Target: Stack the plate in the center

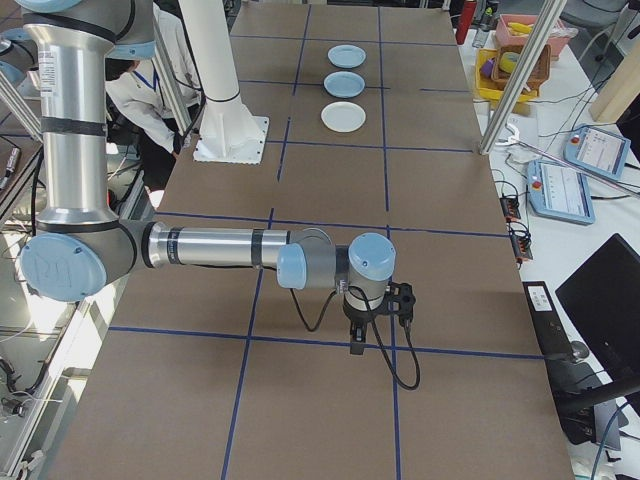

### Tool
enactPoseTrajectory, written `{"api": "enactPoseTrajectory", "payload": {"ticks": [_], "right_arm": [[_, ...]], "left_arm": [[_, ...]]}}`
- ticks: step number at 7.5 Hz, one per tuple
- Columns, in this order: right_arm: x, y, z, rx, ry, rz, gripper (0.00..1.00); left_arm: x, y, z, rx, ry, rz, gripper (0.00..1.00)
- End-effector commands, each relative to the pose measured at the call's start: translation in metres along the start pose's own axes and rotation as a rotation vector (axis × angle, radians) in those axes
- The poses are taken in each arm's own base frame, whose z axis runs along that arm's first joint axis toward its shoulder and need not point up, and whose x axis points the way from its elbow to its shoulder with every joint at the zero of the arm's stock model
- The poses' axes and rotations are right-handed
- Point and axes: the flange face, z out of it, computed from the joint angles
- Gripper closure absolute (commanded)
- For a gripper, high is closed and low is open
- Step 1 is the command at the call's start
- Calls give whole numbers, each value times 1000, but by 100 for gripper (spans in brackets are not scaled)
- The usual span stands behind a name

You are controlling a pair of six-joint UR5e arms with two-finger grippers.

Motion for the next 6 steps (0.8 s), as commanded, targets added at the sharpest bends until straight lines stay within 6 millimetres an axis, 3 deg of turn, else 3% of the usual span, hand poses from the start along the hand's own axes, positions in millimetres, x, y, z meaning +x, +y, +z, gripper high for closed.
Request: {"api": "enactPoseTrajectory", "payload": {"ticks": [1, 3, 6], "right_arm": [[0, 0, 0, 0, 1, 1, 0], [0, 0, 0, 0, -1, -1, 0], [0, 0, 0, 0, 1, -1, 0]], "left_arm": [[18, -13, 12, 47, 4, -92, 0], [15, -14, 55, 106, 22, -130, 0], [68, 1, 129, 117, 62, -185, 0]]}}
